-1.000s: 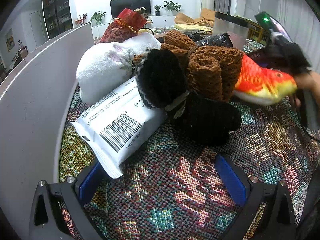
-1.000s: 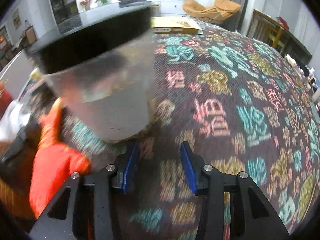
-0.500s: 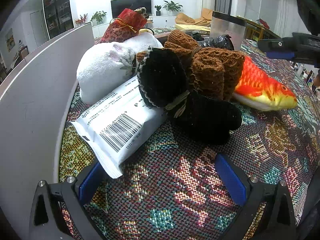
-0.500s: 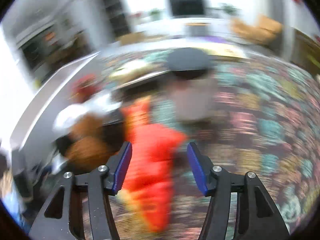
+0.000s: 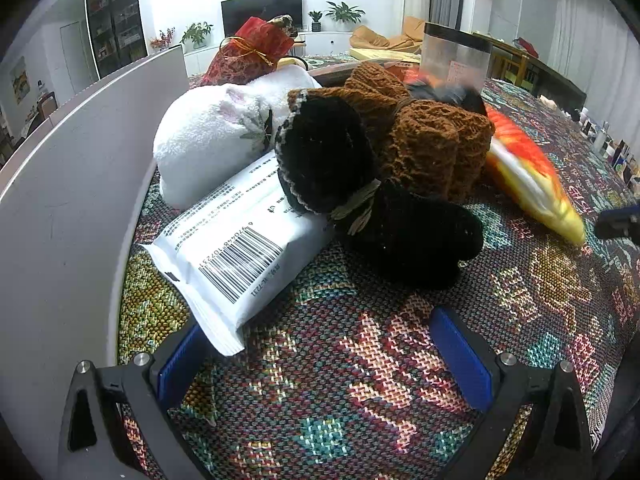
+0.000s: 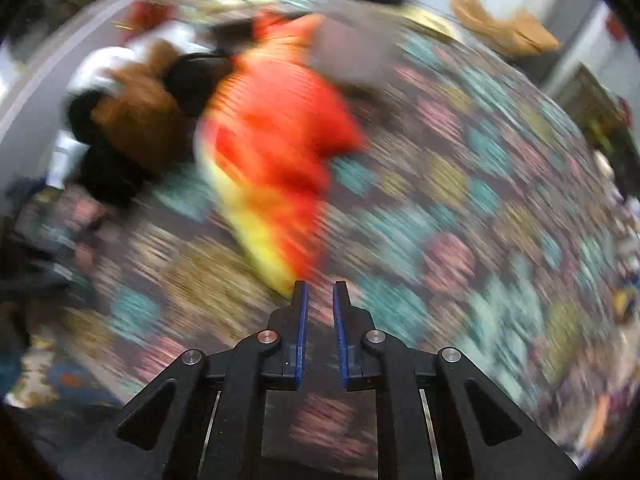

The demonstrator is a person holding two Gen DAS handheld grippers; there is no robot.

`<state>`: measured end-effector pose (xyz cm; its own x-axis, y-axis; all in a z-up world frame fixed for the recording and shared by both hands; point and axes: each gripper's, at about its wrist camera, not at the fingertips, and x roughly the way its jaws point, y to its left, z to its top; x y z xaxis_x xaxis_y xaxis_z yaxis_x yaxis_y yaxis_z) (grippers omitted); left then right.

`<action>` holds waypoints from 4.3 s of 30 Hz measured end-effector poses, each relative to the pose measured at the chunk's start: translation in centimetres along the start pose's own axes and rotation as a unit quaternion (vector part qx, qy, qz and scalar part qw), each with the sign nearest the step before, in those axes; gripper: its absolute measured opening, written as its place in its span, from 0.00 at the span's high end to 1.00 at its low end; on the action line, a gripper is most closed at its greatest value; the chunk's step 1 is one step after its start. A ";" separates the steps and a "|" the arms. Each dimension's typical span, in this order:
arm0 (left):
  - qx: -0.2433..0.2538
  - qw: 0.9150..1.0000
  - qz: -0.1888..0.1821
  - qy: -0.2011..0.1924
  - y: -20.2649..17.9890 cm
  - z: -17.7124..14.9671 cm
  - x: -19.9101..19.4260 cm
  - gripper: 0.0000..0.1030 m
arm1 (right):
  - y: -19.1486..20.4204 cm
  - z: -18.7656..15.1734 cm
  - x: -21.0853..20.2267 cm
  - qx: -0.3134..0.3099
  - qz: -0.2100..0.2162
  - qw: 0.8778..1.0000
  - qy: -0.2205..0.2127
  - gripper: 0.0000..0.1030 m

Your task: Organize soft objects

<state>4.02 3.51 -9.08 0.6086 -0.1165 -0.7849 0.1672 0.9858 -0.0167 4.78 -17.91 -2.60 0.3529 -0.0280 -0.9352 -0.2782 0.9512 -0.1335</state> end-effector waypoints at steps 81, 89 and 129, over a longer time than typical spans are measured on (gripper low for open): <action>0.000 1.000 0.000 -0.001 0.5 0.1 -0.1 0.00 | 5.7 1.1 3.4 0.179 -0.021 0.974 -0.135 0.14; -0.001 1.000 0.002 0.000 0.6 0.1 0.0 0.00 | 5.8 1.2 3.4 0.178 -0.022 0.974 -0.135 0.14; -0.116 0.986 -0.107 0.046 -2.0 14.1 0.3 0.61 | -10.6 5.7 -0.4 0.266 0.050 0.958 -0.091 0.78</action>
<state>14.83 -0.17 -0.56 0.5032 -0.3246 -0.8009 0.0965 0.9421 -0.3212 12.69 -26.19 1.07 0.5113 0.0786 -0.8558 0.1602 0.9696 0.1848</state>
